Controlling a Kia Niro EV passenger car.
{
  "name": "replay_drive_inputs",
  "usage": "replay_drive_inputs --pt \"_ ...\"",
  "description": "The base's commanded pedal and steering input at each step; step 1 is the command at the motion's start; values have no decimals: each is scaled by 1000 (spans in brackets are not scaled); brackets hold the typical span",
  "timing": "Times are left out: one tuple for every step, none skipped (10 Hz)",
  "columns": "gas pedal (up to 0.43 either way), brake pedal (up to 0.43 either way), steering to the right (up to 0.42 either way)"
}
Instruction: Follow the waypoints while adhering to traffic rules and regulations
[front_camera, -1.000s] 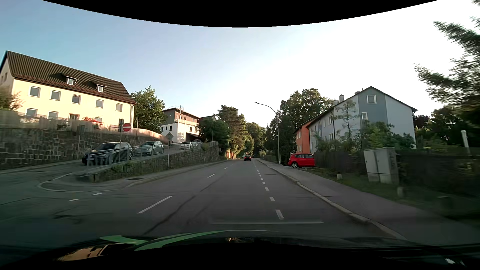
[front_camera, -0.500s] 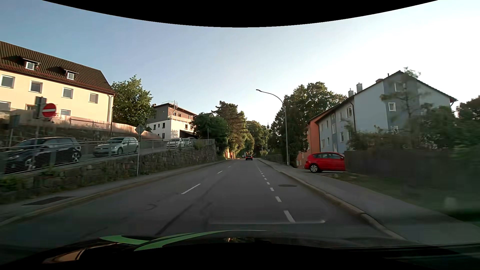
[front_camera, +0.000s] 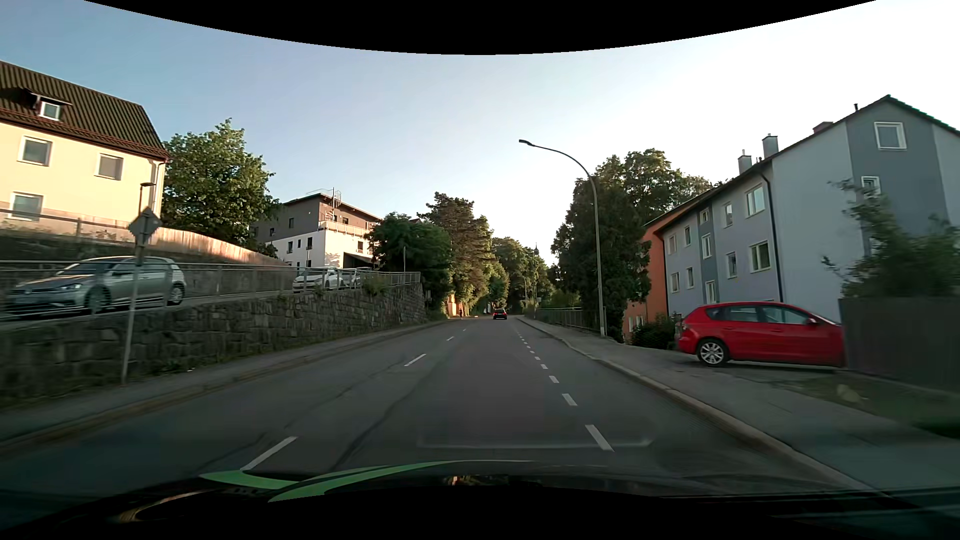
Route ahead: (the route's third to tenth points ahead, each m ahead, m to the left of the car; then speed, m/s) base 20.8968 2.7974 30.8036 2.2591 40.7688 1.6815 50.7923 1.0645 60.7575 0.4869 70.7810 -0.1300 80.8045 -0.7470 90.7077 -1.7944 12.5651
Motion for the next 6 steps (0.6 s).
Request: replay_drive_inputs --pt "248 0 4" --pt "248 0 5" --pt "240 0 5" --pt "220 0 5" --pt "197 0 5" --pt "197 0 5"
